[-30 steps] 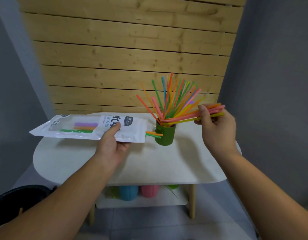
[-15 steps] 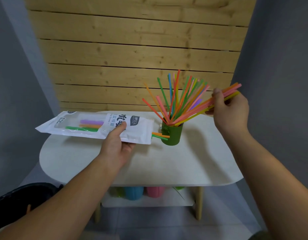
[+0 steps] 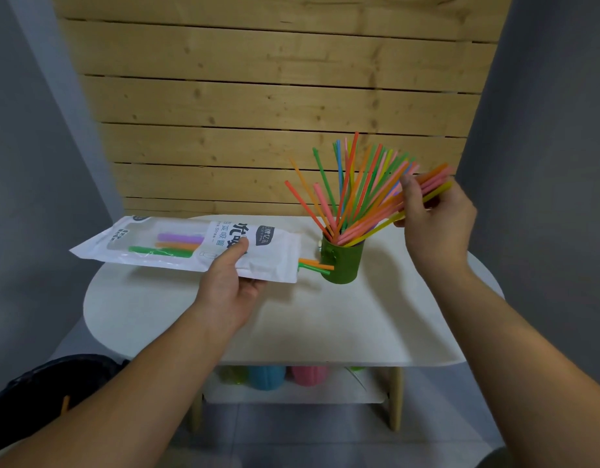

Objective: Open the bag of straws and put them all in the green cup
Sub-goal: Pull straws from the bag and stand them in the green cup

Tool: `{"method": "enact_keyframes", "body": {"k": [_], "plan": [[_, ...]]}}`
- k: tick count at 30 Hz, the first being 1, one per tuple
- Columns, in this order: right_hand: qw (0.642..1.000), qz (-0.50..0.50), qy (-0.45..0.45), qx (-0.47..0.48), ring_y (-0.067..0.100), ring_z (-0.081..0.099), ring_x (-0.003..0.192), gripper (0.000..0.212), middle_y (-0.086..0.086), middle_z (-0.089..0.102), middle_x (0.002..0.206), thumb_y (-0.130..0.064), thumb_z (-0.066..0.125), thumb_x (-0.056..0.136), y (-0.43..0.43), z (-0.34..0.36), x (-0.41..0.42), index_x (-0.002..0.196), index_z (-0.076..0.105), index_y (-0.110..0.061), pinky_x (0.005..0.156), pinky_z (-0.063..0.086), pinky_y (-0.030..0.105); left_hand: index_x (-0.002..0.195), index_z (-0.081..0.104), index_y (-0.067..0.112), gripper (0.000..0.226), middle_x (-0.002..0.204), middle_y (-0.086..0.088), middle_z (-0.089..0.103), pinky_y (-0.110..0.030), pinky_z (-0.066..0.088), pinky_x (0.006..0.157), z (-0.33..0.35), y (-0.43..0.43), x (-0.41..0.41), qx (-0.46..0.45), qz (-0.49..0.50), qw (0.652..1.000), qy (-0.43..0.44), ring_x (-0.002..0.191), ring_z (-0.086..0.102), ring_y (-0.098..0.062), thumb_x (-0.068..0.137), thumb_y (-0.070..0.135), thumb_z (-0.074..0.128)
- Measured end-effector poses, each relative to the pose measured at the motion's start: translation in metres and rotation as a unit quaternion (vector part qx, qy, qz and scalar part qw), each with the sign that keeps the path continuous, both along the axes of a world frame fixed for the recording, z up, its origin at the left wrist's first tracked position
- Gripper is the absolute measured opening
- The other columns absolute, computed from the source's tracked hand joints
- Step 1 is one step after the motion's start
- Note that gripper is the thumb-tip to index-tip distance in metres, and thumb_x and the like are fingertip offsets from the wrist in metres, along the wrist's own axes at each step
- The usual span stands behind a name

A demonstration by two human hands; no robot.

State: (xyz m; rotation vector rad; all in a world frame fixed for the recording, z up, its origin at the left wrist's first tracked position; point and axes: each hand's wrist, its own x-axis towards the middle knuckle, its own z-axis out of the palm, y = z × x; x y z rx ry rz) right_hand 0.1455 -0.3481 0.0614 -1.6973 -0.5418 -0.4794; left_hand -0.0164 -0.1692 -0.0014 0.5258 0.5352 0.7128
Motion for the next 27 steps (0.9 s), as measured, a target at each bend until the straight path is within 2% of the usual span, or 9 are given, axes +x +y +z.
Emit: {"method": "enact_keyframes", "body": {"k": [4,8,10,11,13,15,17,22,27], "plan": [[1.000,-0.012,-0.003,-0.020,0.026,0.066,0.066,0.027,0.000,0.066,0.071,-0.047,0.060,0.093,0.003,-0.004,0.001,0.075,0.058,-0.027,0.060,0.057,0.049,0.109,0.065,0.019,0.022,0.110,-0.005,0.078,-0.044,0.060,0.088,0.001,0.000,0.000,-0.003,0.007,1.000,0.003,0.099,0.076,-0.022,0.093,0.005,0.067],[0.999,0.014,0.023,-0.045,0.028,0.065,0.061,0.024,0.000,0.064,0.067,-0.040,0.063,0.093,0.008,-0.010,0.004,0.080,0.063,-0.020,0.057,0.058,0.045,0.111,0.065,0.018,0.023,0.112,-0.006,0.078,-0.044,0.060,0.088,0.001,-0.001,0.001,-0.008,0.005,1.000,0.001,0.100,0.075,-0.023,0.092,0.005,0.068],[0.997,0.027,0.045,-0.053,0.022,0.066,0.058,0.024,0.006,0.066,0.073,-0.036,0.064,0.094,0.011,-0.013,0.007,0.090,0.067,-0.012,0.047,0.057,0.036,0.115,0.064,0.019,0.027,0.112,-0.006,0.078,-0.043,0.062,0.085,0.001,-0.001,0.001,-0.010,0.005,1.000,0.000,0.099,0.076,-0.022,0.092,0.004,0.068],[0.997,0.033,0.055,-0.050,0.017,0.066,0.057,0.025,0.008,0.068,0.075,-0.033,0.064,0.095,0.013,-0.014,0.009,0.094,0.068,-0.008,0.042,0.054,0.026,0.117,0.064,0.019,0.029,0.112,-0.006,0.078,-0.043,0.062,0.084,0.002,-0.001,0.001,-0.010,0.005,1.000,0.000,0.099,0.076,-0.022,0.092,0.005,0.068],[0.996,0.047,0.065,-0.035,0.007,0.067,0.055,0.019,0.002,0.069,0.076,-0.028,0.064,0.095,0.014,-0.015,0.011,0.098,0.068,-0.009,0.044,0.051,0.016,0.117,0.064,0.019,0.029,0.111,-0.005,0.078,-0.043,0.062,0.083,0.002,-0.001,0.000,-0.008,0.004,1.000,0.001,0.100,0.076,-0.022,0.092,0.005,0.068],[0.996,0.049,0.077,-0.019,0.005,0.068,0.062,0.015,-0.004,0.069,0.080,-0.026,0.063,0.096,0.014,-0.013,0.015,0.102,0.067,-0.013,0.050,0.056,0.018,0.115,0.065,0.019,0.027,0.111,-0.005,0.078,-0.042,0.063,0.081,0.002,-0.002,0.000,-0.006,0.003,1.000,0.004,0.100,0.076,-0.022,0.092,0.005,0.068],[0.995,0.041,0.093,-0.007,0.010,0.069,0.068,0.019,-0.001,0.070,0.083,-0.027,0.062,0.097,0.013,-0.012,0.020,0.105,0.068,-0.011,0.054,0.059,0.023,0.115,0.065,0.019,0.027,0.112,-0.006,0.078,-0.041,0.064,0.078,0.002,-0.002,0.000,-0.006,0.004,1.000,0.004,0.100,0.076,-0.022,0.092,0.005,0.068],[0.993,0.042,0.110,-0.029,0.015,0.064,0.062,0.025,0.006,0.067,0.081,-0.028,0.061,0.097,0.014,-0.017,0.028,0.105,0.067,-0.006,0.045,0.051,0.015,0.111,0.065,0.019,0.023,0.113,-0.007,0.078,-0.042,0.063,0.080,0.004,-0.002,-0.001,-0.003,-0.002,1.000,0.003,0.101,0.075,-0.023,0.093,0.005,0.067],[0.987,0.076,0.128,-0.053,0.017,0.067,0.067,0.026,0.008,0.069,0.083,-0.028,0.061,0.097,0.013,-0.023,0.026,0.106,0.069,-0.005,0.047,0.053,0.016,0.113,0.065,0.018,0.024,0.116,-0.007,0.077,-0.044,0.061,0.087,0.004,-0.001,-0.002,0.002,-0.004,1.000,-0.003,0.105,0.074,-0.023,0.093,0.006,0.067]]}}
